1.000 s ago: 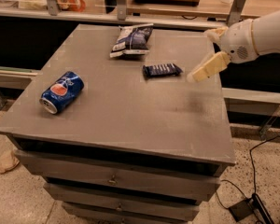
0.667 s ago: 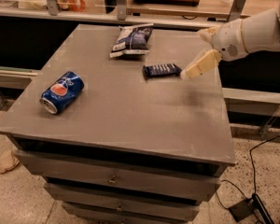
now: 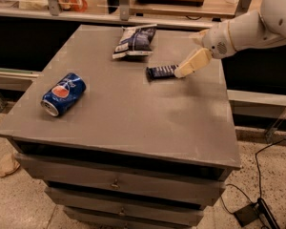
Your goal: Move rxbar blueberry near pepsi can
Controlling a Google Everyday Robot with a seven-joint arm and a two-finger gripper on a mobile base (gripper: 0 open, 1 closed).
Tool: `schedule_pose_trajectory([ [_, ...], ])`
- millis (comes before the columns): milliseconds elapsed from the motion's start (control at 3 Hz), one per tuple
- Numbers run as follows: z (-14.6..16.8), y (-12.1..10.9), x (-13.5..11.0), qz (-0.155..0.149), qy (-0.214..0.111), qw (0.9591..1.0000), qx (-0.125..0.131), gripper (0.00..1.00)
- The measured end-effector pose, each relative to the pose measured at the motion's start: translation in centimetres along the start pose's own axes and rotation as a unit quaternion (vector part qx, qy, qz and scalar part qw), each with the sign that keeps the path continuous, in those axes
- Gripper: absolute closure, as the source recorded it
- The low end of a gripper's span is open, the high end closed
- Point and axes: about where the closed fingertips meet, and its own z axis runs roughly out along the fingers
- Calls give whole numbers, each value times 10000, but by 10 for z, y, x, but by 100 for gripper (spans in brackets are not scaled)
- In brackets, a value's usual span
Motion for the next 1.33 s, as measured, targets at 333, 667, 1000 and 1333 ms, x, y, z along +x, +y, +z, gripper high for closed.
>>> schedule_pose_trajectory([
  [333,18,-3,-3,-197,-201,9995,-152,0],
  [667,35,-2,-1,-452,-332,9979,-325,0],
  [1000,57,-3,12,-605,-345,9960,-551,0],
  [1333,60,-3,16,-596,-326,9959,-590,0],
])
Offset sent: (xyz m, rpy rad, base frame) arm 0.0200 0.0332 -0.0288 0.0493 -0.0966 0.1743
